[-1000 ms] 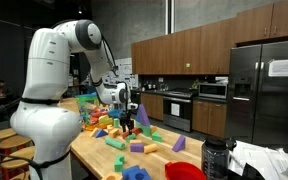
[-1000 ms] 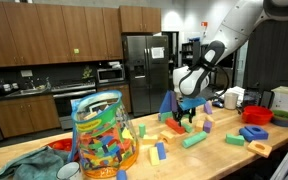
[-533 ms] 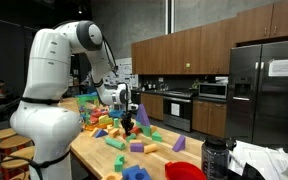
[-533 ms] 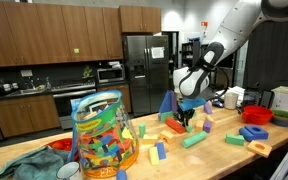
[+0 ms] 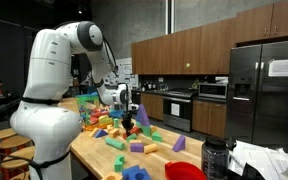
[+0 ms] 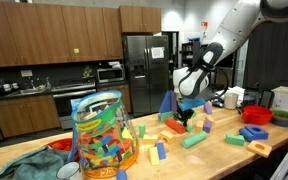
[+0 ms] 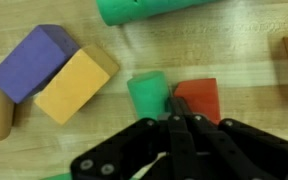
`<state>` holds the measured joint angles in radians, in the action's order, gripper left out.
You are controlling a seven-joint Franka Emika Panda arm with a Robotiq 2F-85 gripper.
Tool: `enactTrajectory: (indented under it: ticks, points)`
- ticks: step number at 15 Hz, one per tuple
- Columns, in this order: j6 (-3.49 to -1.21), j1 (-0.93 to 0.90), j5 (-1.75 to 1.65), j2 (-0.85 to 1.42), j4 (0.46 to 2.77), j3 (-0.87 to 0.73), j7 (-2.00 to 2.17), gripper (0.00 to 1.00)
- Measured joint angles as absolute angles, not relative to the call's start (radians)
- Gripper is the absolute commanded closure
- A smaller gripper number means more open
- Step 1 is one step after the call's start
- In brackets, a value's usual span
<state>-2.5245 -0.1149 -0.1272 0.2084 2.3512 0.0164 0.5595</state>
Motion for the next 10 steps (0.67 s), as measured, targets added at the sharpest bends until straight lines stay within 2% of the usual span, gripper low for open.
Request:
enactTrajectory:
  ticks: [10]
  points:
    - [-2.506, -0.116, -0.096, 0.113, 2.326, 0.019, 0.557, 1.0]
